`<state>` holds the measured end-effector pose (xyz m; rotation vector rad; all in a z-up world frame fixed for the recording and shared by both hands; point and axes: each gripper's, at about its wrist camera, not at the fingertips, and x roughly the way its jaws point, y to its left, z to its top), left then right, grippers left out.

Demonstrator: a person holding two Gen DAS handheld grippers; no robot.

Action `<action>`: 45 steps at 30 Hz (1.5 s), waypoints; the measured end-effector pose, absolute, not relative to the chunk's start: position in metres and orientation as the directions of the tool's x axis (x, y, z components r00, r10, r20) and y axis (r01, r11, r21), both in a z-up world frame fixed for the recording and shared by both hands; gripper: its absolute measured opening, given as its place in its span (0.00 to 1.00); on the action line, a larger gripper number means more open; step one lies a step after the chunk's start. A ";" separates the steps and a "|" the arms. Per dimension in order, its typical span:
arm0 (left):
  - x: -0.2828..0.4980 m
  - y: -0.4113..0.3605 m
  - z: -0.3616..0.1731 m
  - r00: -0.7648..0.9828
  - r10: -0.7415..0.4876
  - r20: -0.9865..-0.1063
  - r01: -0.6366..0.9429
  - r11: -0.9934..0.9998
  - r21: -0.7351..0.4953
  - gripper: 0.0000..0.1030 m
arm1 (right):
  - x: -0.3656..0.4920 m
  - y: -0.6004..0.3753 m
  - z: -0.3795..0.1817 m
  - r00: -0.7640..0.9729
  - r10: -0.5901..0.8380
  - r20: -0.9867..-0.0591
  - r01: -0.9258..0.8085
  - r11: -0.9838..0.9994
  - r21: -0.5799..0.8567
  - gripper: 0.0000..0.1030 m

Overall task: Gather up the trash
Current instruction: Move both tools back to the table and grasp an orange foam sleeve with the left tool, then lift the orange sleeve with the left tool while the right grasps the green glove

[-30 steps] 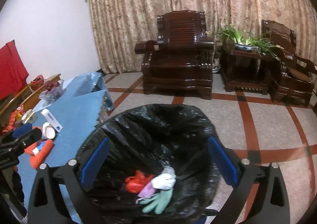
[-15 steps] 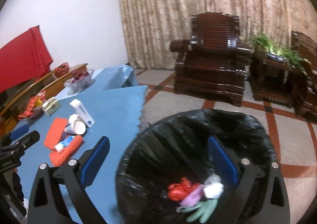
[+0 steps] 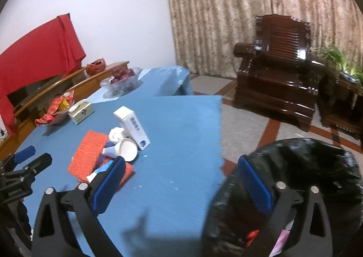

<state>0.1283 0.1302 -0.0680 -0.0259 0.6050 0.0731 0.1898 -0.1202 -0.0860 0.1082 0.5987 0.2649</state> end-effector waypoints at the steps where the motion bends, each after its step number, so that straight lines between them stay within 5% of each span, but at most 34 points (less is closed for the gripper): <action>1: 0.132 0.134 -0.071 0.816 0.068 -0.575 -0.083 0.997 0.000 0.93 | 0.195 -0.113 -0.090 0.787 0.282 -0.549 -0.220 0.959 0.178 0.94; 8: 0.160 0.147 -0.099 0.778 0.084 -0.622 -0.116 0.993 -0.010 0.92 | 0.228 -0.081 -0.113 0.749 0.291 -0.596 -0.235 0.957 0.172 0.94; 19: 0.207 0.145 -0.146 0.715 0.109 -0.690 -0.132 0.991 0.020 0.75 | 0.258 -0.073 -0.133 0.720 0.282 -0.633 -0.233 0.959 0.163 0.91; 22: 0.213 0.142 -0.152 0.707 0.120 -0.697 -0.129 0.991 0.039 0.66 | 0.261 -0.070 -0.136 0.713 0.289 -0.639 -0.241 0.956 0.164 0.91; 33: 0.205 0.150 -0.142 0.721 0.049 -0.692 -0.108 0.993 -0.043 0.10 | 0.257 -0.046 -0.138 0.700 0.317 -0.640 -0.293 0.945 0.148 0.90; 45: 0.179 0.172 -0.130 0.723 0.050 -0.689 -0.151 0.985 -0.087 0.09 | 0.243 -0.020 -0.134 0.682 0.363 -0.635 -0.334 0.927 0.171 0.90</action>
